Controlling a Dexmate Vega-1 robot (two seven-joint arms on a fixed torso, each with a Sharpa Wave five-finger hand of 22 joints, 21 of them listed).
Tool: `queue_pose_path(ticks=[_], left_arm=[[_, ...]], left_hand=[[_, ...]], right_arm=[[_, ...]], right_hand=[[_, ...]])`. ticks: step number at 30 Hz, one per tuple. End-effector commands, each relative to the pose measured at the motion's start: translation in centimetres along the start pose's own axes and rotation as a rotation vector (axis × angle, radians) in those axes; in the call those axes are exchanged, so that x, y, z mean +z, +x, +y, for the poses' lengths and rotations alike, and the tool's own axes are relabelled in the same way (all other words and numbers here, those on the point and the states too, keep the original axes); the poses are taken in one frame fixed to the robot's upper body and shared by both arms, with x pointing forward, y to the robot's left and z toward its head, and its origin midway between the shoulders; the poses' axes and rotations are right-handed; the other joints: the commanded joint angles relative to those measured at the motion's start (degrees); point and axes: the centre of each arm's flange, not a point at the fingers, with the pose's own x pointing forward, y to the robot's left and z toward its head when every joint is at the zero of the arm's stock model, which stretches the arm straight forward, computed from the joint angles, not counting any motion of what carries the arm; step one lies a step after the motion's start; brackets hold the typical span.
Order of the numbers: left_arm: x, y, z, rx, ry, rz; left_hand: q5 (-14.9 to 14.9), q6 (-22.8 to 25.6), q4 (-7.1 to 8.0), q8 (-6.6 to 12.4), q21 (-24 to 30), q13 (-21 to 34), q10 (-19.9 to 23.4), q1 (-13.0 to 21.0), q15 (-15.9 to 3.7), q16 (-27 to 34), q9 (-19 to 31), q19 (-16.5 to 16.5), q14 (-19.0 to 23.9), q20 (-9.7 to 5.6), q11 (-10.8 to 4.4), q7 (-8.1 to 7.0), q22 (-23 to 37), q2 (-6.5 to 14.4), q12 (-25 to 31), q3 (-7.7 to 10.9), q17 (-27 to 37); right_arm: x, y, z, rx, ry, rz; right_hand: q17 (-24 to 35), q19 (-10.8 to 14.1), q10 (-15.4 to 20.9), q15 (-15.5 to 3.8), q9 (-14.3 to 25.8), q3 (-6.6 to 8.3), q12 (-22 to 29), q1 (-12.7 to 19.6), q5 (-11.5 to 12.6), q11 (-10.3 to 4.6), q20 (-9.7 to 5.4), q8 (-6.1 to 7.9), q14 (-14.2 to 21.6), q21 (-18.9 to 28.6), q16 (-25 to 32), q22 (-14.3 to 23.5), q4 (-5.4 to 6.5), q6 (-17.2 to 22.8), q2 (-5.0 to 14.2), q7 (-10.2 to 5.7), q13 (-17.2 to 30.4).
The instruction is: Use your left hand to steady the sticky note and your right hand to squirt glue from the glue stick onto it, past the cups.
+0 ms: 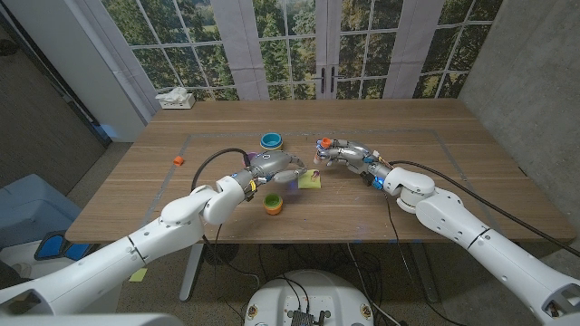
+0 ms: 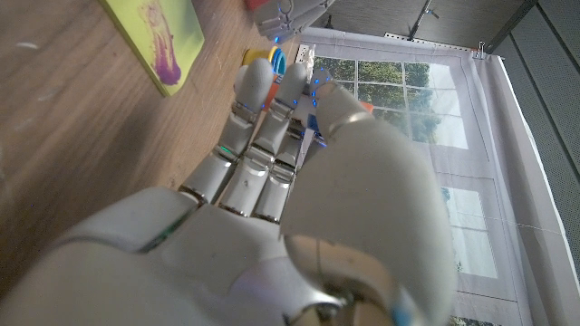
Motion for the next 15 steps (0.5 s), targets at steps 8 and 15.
queue_pose_path(ticks=[8, 15], left_arm=[[-1.7, -1.0, 0.0, 0.194, -0.314, 0.040], [-2.2, -1.4, 0.1, 0.265, -0.403, 0.087]], left_hand=[[0.3, -2.0, -0.97, -0.09, 0.5, 0.7, -1.0, 1.7, 0.26, 0.7, 0.6, 0.4, -1.0, 0.26, 0.24, 0.01, 0.2, 4.6, -0.4, 0.38, 0.9], [0.2, -7.1, -1.92, -2.10, 0.9, 1.3, -4.8, 2.6, 0.39, 0.8, 0.3, 0.8, -1.3, 0.62, -0.13, -1.54, 0.4, 3.8, -1.9, 0.38, 1.2]], right_arm=[[0.9, -0.5, -0.8, -0.145, -0.185, -0.063], [1.2, -0.7, -1.0, -0.192, -0.245, -0.084]], right_hand=[[0.3, 0.6, 3.6, -2.50, 0.1, 0.35, 0.3, -0.8, 0.2, 3.36, -5.48, 0.29, -0.4, -0.3, 0.1, 0.1, 0.47, 5.4, 1.17, 4.73, 0.4], [0.4, 0.6, 3.5, -2.67, 0.0, 0.34, 0.2, -0.7, 0.2, 3.09, -5.49, 0.19, -0.5, -0.4, 0.2, 0.2, 0.37, 5.4, 1.10, 4.59, 0.5]])
